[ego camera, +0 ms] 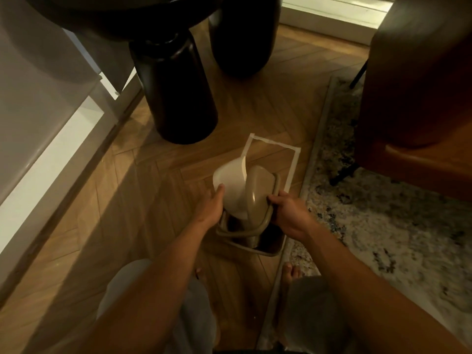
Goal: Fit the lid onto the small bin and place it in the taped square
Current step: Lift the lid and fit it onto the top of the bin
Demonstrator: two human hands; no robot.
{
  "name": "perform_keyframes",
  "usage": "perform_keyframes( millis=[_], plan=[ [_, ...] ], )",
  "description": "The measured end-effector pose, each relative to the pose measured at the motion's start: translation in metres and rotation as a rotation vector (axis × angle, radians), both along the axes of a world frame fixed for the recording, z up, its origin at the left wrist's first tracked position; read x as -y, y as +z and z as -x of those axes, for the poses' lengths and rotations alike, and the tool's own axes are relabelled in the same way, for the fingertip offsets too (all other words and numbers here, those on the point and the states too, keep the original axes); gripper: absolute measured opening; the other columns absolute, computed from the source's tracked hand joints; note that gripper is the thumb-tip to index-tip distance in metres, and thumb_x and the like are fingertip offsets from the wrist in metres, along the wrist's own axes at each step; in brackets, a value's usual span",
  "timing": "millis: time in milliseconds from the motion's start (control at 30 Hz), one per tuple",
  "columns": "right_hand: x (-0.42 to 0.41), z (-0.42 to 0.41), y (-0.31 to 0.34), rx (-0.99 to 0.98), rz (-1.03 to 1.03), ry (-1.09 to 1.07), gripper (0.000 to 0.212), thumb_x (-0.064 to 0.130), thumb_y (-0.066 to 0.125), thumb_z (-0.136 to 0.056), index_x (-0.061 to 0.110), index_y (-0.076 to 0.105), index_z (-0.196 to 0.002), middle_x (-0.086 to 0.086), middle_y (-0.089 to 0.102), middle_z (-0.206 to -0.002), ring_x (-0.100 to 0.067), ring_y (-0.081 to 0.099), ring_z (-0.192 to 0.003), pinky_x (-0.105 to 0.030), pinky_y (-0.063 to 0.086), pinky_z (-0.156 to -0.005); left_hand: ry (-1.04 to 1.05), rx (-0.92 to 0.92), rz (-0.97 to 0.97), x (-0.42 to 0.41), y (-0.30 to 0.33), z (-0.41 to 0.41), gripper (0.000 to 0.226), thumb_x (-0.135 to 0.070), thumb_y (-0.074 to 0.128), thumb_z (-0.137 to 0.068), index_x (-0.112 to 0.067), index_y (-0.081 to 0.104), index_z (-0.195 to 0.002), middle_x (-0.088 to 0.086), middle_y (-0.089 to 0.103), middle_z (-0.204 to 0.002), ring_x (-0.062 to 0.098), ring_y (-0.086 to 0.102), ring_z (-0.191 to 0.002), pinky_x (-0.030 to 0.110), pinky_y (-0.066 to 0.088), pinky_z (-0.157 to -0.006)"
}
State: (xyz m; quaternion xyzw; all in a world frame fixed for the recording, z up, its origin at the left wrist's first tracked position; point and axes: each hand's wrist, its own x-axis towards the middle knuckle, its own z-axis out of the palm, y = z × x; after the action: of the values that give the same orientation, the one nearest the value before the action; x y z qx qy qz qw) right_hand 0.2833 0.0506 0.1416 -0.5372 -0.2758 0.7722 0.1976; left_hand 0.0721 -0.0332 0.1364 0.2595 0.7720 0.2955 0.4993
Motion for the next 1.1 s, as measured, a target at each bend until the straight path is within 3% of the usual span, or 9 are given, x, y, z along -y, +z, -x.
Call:
perform_keyframes(
  millis=[100,200,267,367,600,733,867,1000,1100],
  plan=[
    [0.004,-0.009,-0.005,0.169,-0.053,0.038,0.024,0.008,0.055,-0.099,0.017,0.073,-0.113,-0.006,0.080,-0.096,-0.021,0.077,-0.082,-0.035,0.061,-0.066,-0.047,-0.035,0.009,-0.003,-0.004,-0.009,0.094,-0.088,0.024,-0.071,-0.027,0.053,-0.137,-0.007,0.057,-0.125,0.012,0.054,-0.104,0.027,0.036,-0.071],
    [0.006,-0.022,-0.007,0.259,-0.072,0.096,0.028,0.001,0.052,-0.099,0.015,0.075,-0.101,-0.007,0.080,-0.091,-0.021,0.076,-0.081,-0.030,0.060,-0.057,-0.051,-0.066,0.077,-0.002,-0.010,-0.016,0.089,-0.084,0.028,-0.079,-0.023,0.047,-0.141,0.005,0.056,-0.134,0.021,0.057,-0.110,0.037,0.045,-0.083],
    [0.009,-0.029,-0.007,0.304,-0.103,0.147,0.030,0.000,0.050,-0.099,0.018,0.074,-0.099,-0.011,0.078,-0.097,-0.026,0.074,-0.089,-0.034,0.062,-0.061,-0.044,-0.077,0.111,-0.001,-0.013,-0.018,0.085,-0.080,0.031,-0.084,-0.023,0.041,-0.146,0.006,0.052,-0.140,0.027,0.053,-0.120,0.046,0.043,-0.094],
    [0.012,-0.034,-0.007,0.353,-0.184,0.204,0.032,0.002,0.051,-0.097,0.024,0.072,-0.102,-0.015,0.077,-0.101,-0.032,0.073,-0.092,-0.048,0.064,-0.078,-0.013,-0.031,0.059,-0.004,-0.013,-0.020,0.077,-0.077,0.034,-0.086,-0.024,0.050,-0.141,0.004,0.056,-0.136,0.019,0.053,-0.108,0.039,0.040,-0.086],
    [0.010,-0.043,-0.005,0.297,-0.204,0.217,0.044,0.001,0.050,-0.098,0.040,0.065,-0.110,-0.007,0.077,-0.094,-0.018,0.074,-0.078,-0.029,0.060,-0.059,0.089,-0.018,-0.005,-0.003,-0.004,-0.021,0.085,-0.079,0.037,-0.077,-0.024,0.052,-0.139,-0.005,0.058,-0.122,0.014,0.051,-0.101,0.035,0.039,-0.080],
    [0.009,-0.048,-0.006,0.351,-0.283,0.268,0.050,0.002,0.051,-0.096,0.034,0.062,-0.133,-0.008,0.078,-0.102,-0.026,0.074,-0.095,-0.047,0.063,-0.084,0.093,-0.071,-0.031,0.007,0.001,-0.022,0.084,-0.083,0.039,-0.073,-0.025,0.059,-0.130,-0.006,0.063,-0.111,0.007,0.055,-0.090,0.029,0.042,-0.065],
    [0.013,-0.054,-0.003,0.512,-0.446,0.371,0.056,0.006,0.052,-0.094,0.027,0.057,-0.146,0.007,0.065,-0.123,-0.011,0.058,-0.113,-0.019,0.048,-0.078,0.073,-0.083,-0.012,0.017,-0.005,-0.027,0.075,-0.069,0.045,-0.087,-0.018,0.050,-0.142,0.002,0.058,-0.135,0.022,0.056,-0.116,0.031,0.041,-0.081],
    [0.024,-0.060,-0.009,0.641,-0.421,0.472,0.048,0.012,0.048,-0.098,0.022,0.058,-0.144,0.001,0.065,-0.127,-0.017,0.057,-0.106,-0.029,0.044,-0.085,0.054,-0.074,0.017,0.028,-0.009,-0.036,0.062,-0.061,0.047,-0.093,-0.016,0.054,-0.137,0.006,0.060,-0.130,0.015,0.053,-0.097,0.031,0.041,-0.079],
    [0.035,-0.063,-0.019,0.663,-0.389,0.482,0.042,0.010,0.044,-0.097,0.016,0.062,-0.134,-0.014,0.069,-0.124,-0.030,0.062,-0.110,-0.038,0.048,-0.089,0.028,0.001,0.089,0.036,-0.014,-0.042,0.063,-0.058,0.045,-0.096,-0.012,0.047,-0.140,0.010,0.056,-0.133,0.024,0.054,-0.111,0.040,0.046,-0.095]
  ],
)
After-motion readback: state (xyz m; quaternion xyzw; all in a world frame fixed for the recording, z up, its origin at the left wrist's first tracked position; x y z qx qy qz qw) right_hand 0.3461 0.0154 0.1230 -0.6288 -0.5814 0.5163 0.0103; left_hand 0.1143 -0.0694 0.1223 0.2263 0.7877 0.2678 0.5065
